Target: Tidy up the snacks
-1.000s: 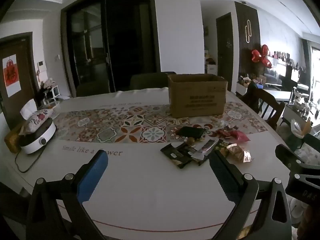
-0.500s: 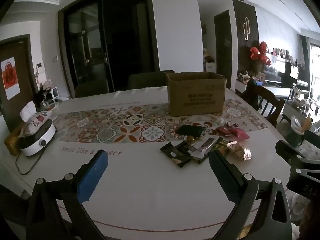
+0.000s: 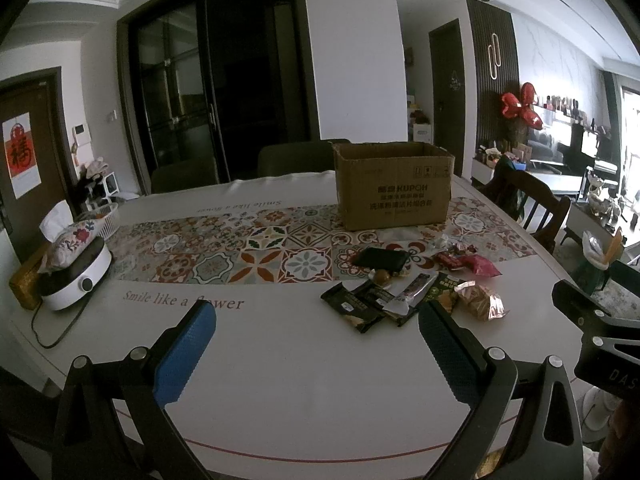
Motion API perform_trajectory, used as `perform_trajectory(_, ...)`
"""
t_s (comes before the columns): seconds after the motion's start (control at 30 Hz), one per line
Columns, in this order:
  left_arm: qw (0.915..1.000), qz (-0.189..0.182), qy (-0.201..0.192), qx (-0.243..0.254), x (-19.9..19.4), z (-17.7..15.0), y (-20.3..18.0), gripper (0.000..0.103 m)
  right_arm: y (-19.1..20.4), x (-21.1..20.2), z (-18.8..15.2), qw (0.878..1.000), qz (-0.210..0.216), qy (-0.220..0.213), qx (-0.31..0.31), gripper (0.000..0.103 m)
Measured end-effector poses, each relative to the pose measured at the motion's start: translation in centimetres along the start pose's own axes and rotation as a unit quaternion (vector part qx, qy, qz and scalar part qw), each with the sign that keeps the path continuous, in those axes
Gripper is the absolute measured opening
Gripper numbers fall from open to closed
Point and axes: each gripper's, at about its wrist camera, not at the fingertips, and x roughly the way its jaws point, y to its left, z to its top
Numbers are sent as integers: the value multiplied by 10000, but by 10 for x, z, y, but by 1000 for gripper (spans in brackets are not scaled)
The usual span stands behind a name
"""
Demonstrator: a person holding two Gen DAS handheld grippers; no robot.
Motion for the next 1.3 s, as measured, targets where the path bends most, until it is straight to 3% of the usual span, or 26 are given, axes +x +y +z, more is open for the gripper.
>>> perform_trajectory(1.3, 10000, 5, -21, -2, 0, 0, 0, 103, -1, -3, 1, 10000, 2, -34, -4, 102)
